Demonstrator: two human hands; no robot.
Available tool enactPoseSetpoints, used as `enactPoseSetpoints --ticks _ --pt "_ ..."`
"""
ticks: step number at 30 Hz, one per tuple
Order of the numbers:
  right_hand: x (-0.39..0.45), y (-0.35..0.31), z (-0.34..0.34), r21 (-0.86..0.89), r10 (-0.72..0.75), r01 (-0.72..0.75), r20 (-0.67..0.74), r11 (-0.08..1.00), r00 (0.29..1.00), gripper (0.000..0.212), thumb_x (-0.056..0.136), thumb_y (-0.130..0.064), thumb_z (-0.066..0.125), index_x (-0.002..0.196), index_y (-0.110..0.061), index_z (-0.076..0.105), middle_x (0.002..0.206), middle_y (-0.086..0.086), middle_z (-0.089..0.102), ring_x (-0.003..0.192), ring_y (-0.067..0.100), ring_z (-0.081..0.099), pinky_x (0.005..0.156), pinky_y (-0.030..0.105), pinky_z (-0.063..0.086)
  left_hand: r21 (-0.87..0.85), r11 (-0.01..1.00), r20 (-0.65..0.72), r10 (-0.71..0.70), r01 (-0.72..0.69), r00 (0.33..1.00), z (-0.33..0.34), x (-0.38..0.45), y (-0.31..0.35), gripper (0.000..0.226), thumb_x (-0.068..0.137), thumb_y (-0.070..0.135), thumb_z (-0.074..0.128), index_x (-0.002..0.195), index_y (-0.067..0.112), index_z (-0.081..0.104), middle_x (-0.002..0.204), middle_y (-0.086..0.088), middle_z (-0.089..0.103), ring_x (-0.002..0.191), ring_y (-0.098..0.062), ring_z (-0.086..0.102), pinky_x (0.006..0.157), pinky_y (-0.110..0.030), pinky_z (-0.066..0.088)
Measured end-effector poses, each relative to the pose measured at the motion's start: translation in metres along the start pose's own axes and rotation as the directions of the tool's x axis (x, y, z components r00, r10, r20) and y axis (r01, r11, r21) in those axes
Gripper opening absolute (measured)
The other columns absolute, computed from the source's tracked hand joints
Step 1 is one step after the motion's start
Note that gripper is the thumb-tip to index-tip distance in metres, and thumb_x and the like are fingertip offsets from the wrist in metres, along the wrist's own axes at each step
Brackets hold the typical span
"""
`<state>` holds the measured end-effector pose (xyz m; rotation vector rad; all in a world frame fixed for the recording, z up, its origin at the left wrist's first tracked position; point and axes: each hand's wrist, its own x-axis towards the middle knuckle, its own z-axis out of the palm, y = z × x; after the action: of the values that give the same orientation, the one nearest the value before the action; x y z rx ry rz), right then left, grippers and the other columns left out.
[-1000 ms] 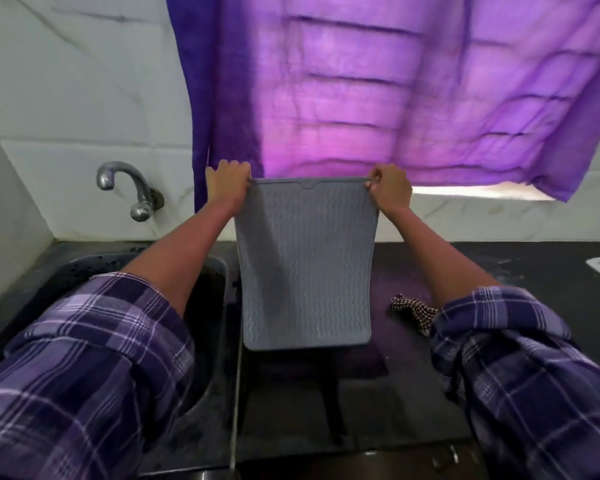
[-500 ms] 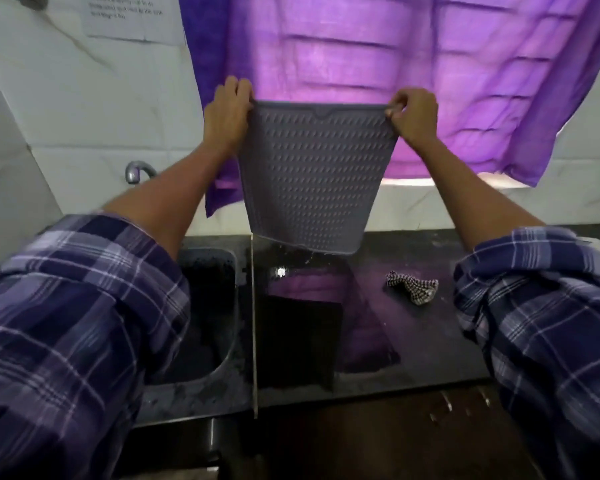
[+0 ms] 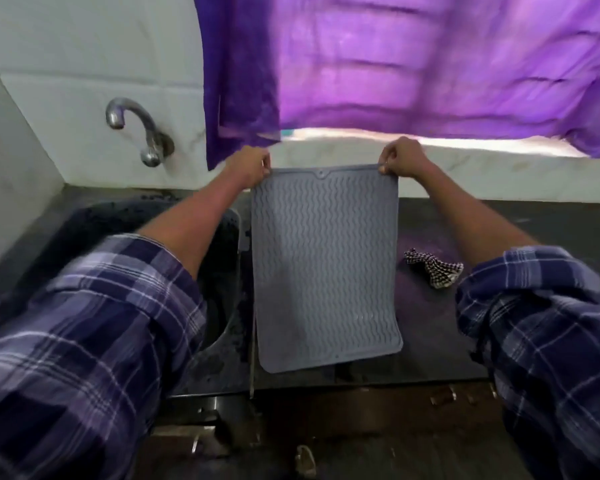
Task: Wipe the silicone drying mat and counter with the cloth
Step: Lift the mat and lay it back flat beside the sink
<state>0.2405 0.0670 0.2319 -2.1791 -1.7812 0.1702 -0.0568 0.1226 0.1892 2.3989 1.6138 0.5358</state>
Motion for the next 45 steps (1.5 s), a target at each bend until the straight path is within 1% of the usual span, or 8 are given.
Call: enactPoseSetpoints --ticks 4,7,11,13,15,17,34,45 --pt "0.014 0.029 0.076 0.012 0.026 -0.028 0.143 1.000 0.989 0.026 0.077 -0.002 0.072 0.103 0.004 0.072 0.107 0.024 0.071 0.104 0.033 0.065 0.064 0.022 0.042 -0.005 0.998 0.100 -0.059 0.060 0.993 0.073 0.000 -0.022 0.022 0.090 0.000 0.051 0.105 0.008 0.064 0.111 -0.013 0.068 0.103 -0.028 0.062 0.081 -0.032 0.046" --pt "0.024 0.046 0.104 0.063 0.037 -0.050 0.188 0.997 0.981 0.023 0.076 -0.001 0.073 0.099 0.005 0.071 0.101 0.026 0.072 0.084 0.021 0.063 0.070 0.020 0.039 -0.082 0.989 0.145 -0.113 0.126 0.983 0.097 0.006 -0.029 0.015 0.091 0.006 0.047 0.093 0.014 0.060 0.100 -0.013 0.066 0.094 -0.026 0.063 0.070 -0.027 0.040" --pt "0.045 0.051 0.119 0.052 0.024 -0.035 0.203 0.998 0.979 0.022 0.075 -0.002 0.074 0.097 0.004 0.072 0.098 0.026 0.073 0.080 0.017 0.059 0.073 0.023 0.041 -0.031 0.991 0.102 -0.123 0.126 0.987 0.115 0.023 -0.043 0.021 0.097 0.014 0.040 0.080 0.018 0.053 0.076 0.001 0.053 0.081 -0.019 0.051 0.055 -0.020 0.036" --pt "0.055 0.047 0.125 0.043 0.006 -0.014 0.187 0.999 0.982 0.022 0.076 -0.002 0.073 0.097 0.003 0.073 0.099 0.024 0.073 0.089 0.025 0.067 0.077 0.029 0.048 -0.035 0.987 0.118 -0.152 0.157 0.981 0.120 0.029 -0.051 0.016 0.094 0.007 0.043 0.092 0.014 0.057 0.087 -0.005 0.059 0.089 -0.025 0.059 0.063 -0.028 0.043" --pt "0.065 0.044 0.133 0.043 -0.006 -0.001 0.170 0.999 0.986 0.021 0.076 -0.002 0.073 0.096 0.002 0.073 0.100 0.023 0.073 0.097 0.031 0.068 0.083 0.033 0.051 -0.062 0.978 0.144 -0.187 0.197 0.972 0.126 0.035 -0.058 0.025 0.089 -0.004 0.048 0.108 0.006 0.060 0.111 -0.015 0.062 0.103 -0.031 0.062 0.082 -0.038 0.049" --pt "0.073 0.045 0.143 0.052 0.008 -0.017 0.166 0.999 0.986 0.018 0.076 -0.002 0.071 0.094 0.001 0.073 0.099 0.023 0.073 0.097 0.032 0.068 0.083 0.034 0.051 -0.091 0.971 0.166 -0.205 0.222 0.965 0.134 0.042 -0.066 0.031 0.086 -0.010 0.050 0.112 0.002 0.062 0.118 -0.020 0.063 0.107 -0.033 0.062 0.089 -0.040 0.049" --pt "0.125 0.077 0.211 -0.039 0.165 -0.160 0.205 0.986 0.965 0.013 0.086 -0.007 0.063 0.096 -0.007 0.071 0.107 0.014 0.072 0.104 0.030 0.066 0.087 0.037 0.052 -0.125 0.947 0.242 -0.260 0.296 0.935 0.193 0.104 -0.090 0.034 0.086 -0.017 0.047 0.112 -0.003 0.064 0.115 -0.022 0.066 0.108 -0.033 0.063 0.095 -0.039 0.051" --pt "0.134 0.081 0.226 -0.062 0.180 -0.171 0.214 0.983 0.960 0.016 0.086 -0.012 0.065 0.099 -0.007 0.072 0.107 0.014 0.072 0.104 0.029 0.066 0.088 0.036 0.050 -0.108 0.934 0.228 -0.311 0.342 0.923 0.203 0.113 -0.092 0.029 0.090 -0.009 0.047 0.107 -0.001 0.068 0.112 -0.021 0.066 0.108 -0.034 0.061 0.093 -0.038 0.050"
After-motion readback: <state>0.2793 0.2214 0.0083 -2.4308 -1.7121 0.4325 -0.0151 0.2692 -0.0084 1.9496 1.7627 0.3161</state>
